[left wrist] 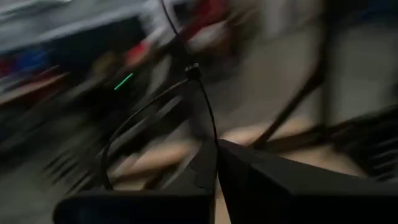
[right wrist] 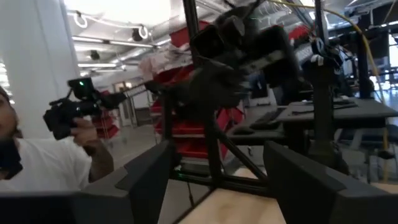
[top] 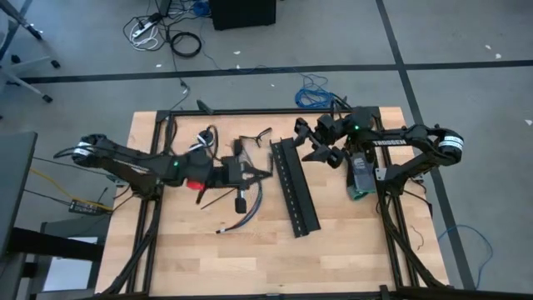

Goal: Ziptie cables
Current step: Wrap the black zip tie on the cable

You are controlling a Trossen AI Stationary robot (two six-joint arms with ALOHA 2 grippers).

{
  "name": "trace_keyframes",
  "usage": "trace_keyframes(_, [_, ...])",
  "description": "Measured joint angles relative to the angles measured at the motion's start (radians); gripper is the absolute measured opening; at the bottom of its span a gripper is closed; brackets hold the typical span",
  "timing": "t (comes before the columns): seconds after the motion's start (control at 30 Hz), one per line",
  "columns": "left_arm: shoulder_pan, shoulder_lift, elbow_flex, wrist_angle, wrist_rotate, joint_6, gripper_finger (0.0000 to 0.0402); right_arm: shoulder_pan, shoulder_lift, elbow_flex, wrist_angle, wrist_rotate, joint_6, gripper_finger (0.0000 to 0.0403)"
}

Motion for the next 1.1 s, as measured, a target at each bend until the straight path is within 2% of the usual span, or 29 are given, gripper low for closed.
trace_keyframes(0.03, [-0.023,-0.004,0.0,-0.048,-0.096,-0.029,0.0,0.007,0.0,0.0,-0.019,0.014,-0.017,0.025])
trace_keyframes(0.1, [-0.057,-0.006,0.0,-0.157,-0.208,-0.133,0.0,0.028,0.0,0.0,-0.085,0.054,-0.046,0.0248])
trace_keyframes(0.2, [-0.094,0.002,0.0,-0.373,-0.303,-0.369,0.0,0.077,-0.001,0.0,-0.237,0.13,-0.124,0.0245])
trace_keyframes(0.33, [-0.155,0.017,-0.003,-0.751,-0.461,-0.705,0.0,0.187,0.001,0.0,-0.51,0.28,-0.324,0.0244])
trace_keyframes(0.47, [-0.243,-0.001,-0.004,-0.939,-0.521,-0.948,0.0,0.302,0.001,0.0,-0.691,0.448,-0.477,0.0243])
trace_keyframes(0.6, [-0.347,-0.08,-0.07,-0.983,-0.555,-1.134,0.0,0.38,0.033,0.0,-0.725,0.543,-0.526,0.0237])
trace_keyframes(0.77, [-0.47,-0.193,-0.237,-0.913,-0.641,-1.345,0.0,0.422,0.19,0.087,-0.732,0.6,-0.528,0.0229])
trace_keyframes(0.97, [-0.513,-0.222,-0.44,-0.625,-0.641,-1.382,0.0,0.456,0.425,0.324,-0.888,0.588,-0.575,0.0229])
trace_keyframes(1.1, [-0.533,-0.215,-0.527,-0.502,-0.617,-1.394,0.0,0.482,0.549,0.472,-1.01,0.638,-0.624,0.0229])
